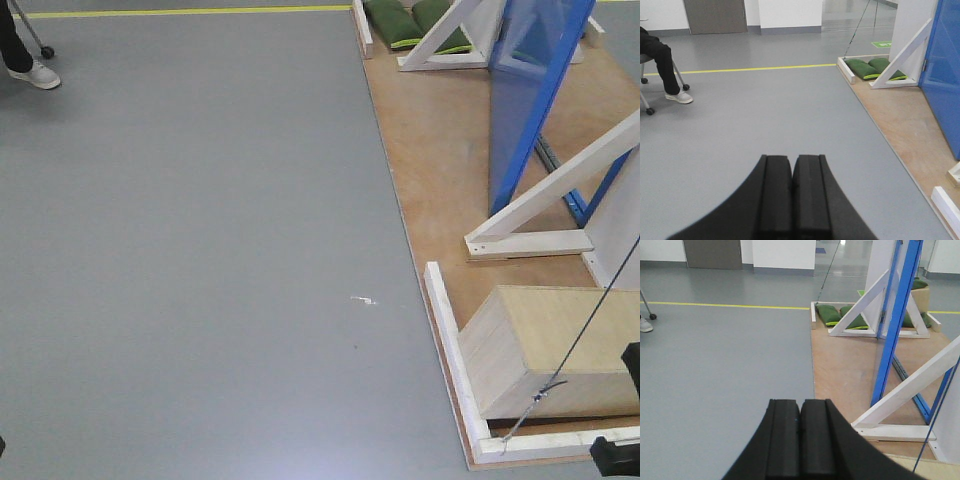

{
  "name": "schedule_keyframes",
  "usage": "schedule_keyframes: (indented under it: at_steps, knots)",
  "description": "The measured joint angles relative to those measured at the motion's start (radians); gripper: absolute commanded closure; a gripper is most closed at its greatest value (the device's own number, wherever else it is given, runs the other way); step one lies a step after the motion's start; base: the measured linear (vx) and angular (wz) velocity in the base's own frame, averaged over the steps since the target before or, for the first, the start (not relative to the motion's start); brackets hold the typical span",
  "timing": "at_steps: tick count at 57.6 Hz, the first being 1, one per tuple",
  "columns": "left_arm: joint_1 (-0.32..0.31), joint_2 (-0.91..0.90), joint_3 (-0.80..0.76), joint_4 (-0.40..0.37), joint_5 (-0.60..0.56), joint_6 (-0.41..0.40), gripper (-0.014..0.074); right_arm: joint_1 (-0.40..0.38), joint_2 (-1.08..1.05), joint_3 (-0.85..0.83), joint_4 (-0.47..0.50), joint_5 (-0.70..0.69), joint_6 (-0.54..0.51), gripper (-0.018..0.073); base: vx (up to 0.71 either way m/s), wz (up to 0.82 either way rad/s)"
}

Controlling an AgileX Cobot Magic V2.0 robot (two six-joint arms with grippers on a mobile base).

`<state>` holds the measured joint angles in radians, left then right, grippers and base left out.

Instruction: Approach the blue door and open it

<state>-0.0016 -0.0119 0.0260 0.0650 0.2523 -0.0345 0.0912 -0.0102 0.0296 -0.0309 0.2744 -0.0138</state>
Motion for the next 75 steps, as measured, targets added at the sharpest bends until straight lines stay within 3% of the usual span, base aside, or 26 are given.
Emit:
schedule_keyframes:
  at_steps: [75]
  knots:
    - [0.0,0.0,0.0,-0.001,0.0,0.0,0.0524,0.0,0.0,0.0,0.0,0.0,0.0,0.0547,0.39,0.02]
